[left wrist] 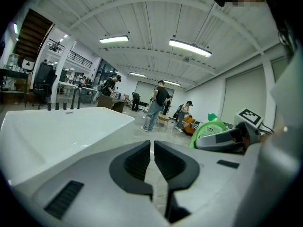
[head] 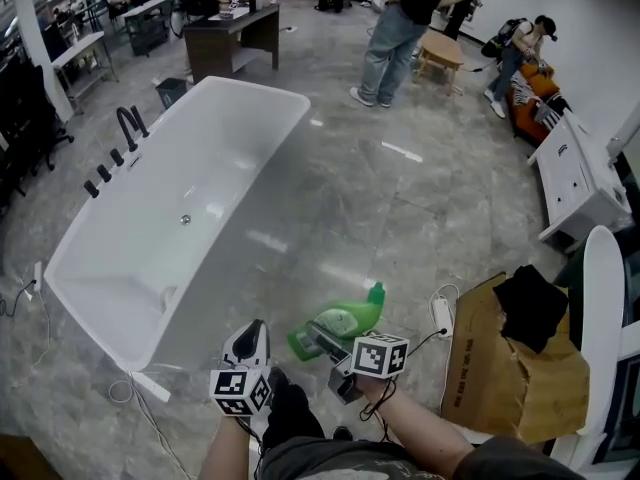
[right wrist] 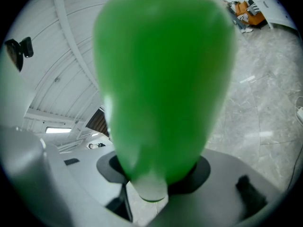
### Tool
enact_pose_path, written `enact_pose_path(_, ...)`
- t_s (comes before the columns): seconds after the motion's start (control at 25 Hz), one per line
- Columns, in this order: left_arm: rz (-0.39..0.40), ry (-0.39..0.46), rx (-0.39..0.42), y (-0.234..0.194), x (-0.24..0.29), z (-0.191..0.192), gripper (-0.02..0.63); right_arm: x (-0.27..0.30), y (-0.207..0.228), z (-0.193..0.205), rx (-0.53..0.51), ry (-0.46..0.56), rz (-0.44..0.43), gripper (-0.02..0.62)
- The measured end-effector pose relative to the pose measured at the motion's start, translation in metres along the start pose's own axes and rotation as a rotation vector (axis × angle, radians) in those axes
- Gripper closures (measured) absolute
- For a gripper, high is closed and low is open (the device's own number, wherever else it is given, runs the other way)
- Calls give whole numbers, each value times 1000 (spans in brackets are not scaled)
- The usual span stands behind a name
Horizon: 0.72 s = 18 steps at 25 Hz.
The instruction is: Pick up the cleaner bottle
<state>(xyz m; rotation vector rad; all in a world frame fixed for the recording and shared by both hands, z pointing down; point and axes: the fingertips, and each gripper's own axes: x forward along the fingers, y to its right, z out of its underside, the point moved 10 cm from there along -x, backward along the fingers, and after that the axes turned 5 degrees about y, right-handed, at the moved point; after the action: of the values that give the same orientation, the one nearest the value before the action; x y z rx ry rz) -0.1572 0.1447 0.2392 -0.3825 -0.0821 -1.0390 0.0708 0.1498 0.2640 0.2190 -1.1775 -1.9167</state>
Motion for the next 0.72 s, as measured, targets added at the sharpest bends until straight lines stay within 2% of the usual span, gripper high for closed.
enact_pose_path(0.28,-7,25,-14,55,-51,20,571,-68,-11,30,-22,-26,-2,391)
enact_pose_path(0.48,-22,17,-25,93,-80,41,571,-108,-10,57,63,-51,-31,396)
enact_pose_path(0.72,-48,13,-18,112,-111,56,571,-138,-8,86,97,-87,-32,396)
